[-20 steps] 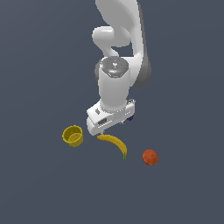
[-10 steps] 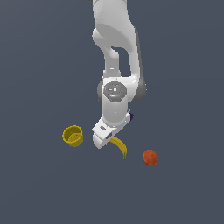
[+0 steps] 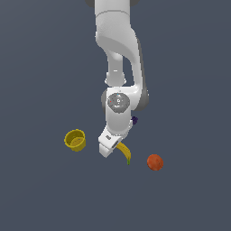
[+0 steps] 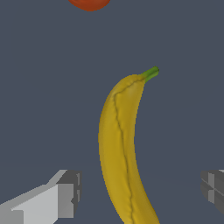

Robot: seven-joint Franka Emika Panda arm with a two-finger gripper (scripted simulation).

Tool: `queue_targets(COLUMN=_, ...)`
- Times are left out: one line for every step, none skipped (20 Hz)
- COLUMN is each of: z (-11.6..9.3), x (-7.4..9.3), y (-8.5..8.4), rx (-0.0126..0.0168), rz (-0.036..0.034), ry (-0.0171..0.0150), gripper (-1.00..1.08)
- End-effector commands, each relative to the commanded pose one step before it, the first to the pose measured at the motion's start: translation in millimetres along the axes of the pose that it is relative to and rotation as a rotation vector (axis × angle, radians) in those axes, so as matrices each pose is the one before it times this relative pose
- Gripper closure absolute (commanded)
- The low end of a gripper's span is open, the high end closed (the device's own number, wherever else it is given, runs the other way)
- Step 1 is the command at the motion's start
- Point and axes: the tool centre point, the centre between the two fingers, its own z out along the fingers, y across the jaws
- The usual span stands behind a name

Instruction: Pick up a designated object from a clutter of objects.

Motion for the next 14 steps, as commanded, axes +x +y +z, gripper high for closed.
queue_targets(z=1.75, x=0.38, y=0.0, rx=-0.00031, rz=-0.00775, ry=0.00121, gripper=-0.92)
queue_targets(z=-0.86, x=-0.29, y=-0.12, rx=0.0005, rz=0.00461, ry=-0.00095, gripper=-0.92)
queue_targets(z=0.34, x=-0.02, y=0.01, rx=0.0, rz=0.0, ry=0.0, gripper=-0.92)
queue_targets(z=1.02, x=-0.05, y=0.02, rx=0.0, rz=0.0, ry=0.0, gripper=-0.92)
queue_targets(z=1.7, x=-0.09, y=0.03, rx=0.0, rz=0.0, ry=0.0, gripper=-0.92)
queue_targets(z=2.3, x=0.17, y=-0.22, rx=-0.00006, rz=-0.00068, ry=0.00012, gripper=-0.92)
queue_targets(z=3.04, x=-0.17, y=0.04, rx=0.0, rz=0.0, ry=0.0, gripper=-0.92)
queue_targets(z=3.63, x=0.09, y=-0.22, rx=-0.00006, rz=-0.00068, ry=0.00012, gripper=-0.92)
queue_targets(z=4.35, x=-0.26, y=0.04, rx=0.0, rz=0.0, ry=0.0, gripper=-0.92)
queue_targets(z=4.91, x=0.0, y=-0.21, rx=-0.00005, rz=-0.00068, ry=0.00012, gripper=-0.92)
queue_targets(z=5.52, x=-0.03, y=-0.21, rx=-0.00005, rz=-0.00068, ry=0.00013, gripper=-0.92)
queue_targets(z=5.42, x=-0.01, y=-0.19, rx=-0.00005, rz=-0.00068, ry=0.00013, gripper=-0.92)
queue_targets(z=4.76, x=-0.24, y=0.1, rx=0.0, rz=0.0, ry=0.0, gripper=-0.92)
queue_targets(z=3.95, x=0.15, y=-0.12, rx=-0.00007, rz=-0.00067, ry=0.00014, gripper=-0.92)
